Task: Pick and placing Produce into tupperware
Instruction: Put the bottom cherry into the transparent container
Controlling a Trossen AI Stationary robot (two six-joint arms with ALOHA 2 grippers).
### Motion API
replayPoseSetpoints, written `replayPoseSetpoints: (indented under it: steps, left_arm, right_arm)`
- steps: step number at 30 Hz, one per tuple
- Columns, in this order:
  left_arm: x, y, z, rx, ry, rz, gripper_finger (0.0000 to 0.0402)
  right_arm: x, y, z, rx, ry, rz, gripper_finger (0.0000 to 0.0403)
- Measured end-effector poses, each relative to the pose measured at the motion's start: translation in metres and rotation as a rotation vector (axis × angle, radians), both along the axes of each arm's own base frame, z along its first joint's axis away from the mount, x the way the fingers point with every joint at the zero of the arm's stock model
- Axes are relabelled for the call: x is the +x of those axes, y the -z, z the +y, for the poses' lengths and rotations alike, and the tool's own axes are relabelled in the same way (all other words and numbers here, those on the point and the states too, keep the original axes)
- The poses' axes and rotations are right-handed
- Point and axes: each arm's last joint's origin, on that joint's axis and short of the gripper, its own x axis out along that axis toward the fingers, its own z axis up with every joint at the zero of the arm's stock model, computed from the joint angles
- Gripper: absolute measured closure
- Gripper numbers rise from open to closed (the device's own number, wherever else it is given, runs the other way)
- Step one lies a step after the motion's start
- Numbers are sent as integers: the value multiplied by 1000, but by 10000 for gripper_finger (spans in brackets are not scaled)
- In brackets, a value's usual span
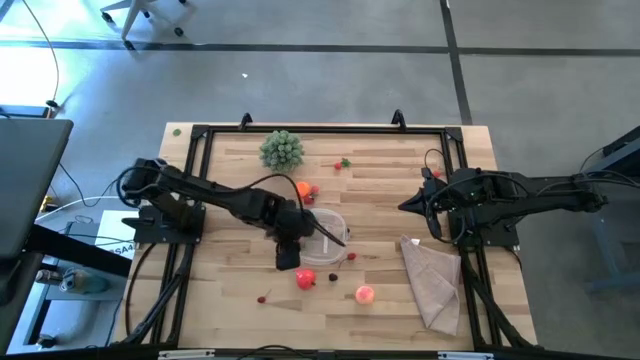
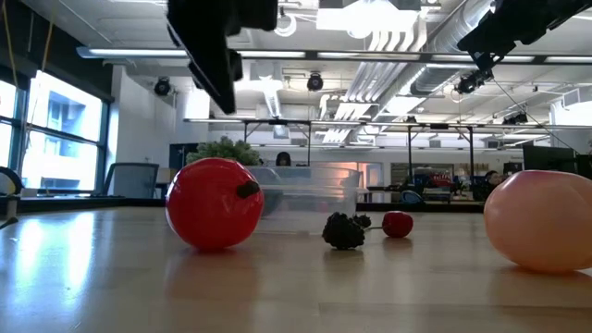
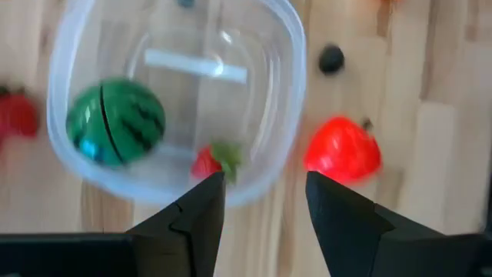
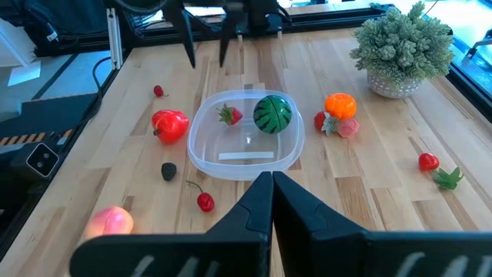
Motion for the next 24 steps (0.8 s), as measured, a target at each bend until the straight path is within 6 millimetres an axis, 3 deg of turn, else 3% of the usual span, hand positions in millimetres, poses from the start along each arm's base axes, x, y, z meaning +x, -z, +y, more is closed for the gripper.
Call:
replayPoseSetpoints:
  steps: [3,8,12,17,24]
  left_arm:
    - [-9,-10,-10,-2,-8,100,241]
    - [-33,-10,-35,23,-32,247,250]
    - [-50,-5,-64,69,-7,194,255]
    - [-75,-6,-100,84,10,6,259]
    - [-123,16,-134,168,-142,-155,258]
  right_arm:
    - [0,0,0,0,0,0,403]
    - [0,0,0,0,0,0,403]
    - [0,0,0,0,0,0,403]
    - [0,0,0,0,0,0,403]
    - [0,0,0,0,0,0,403]
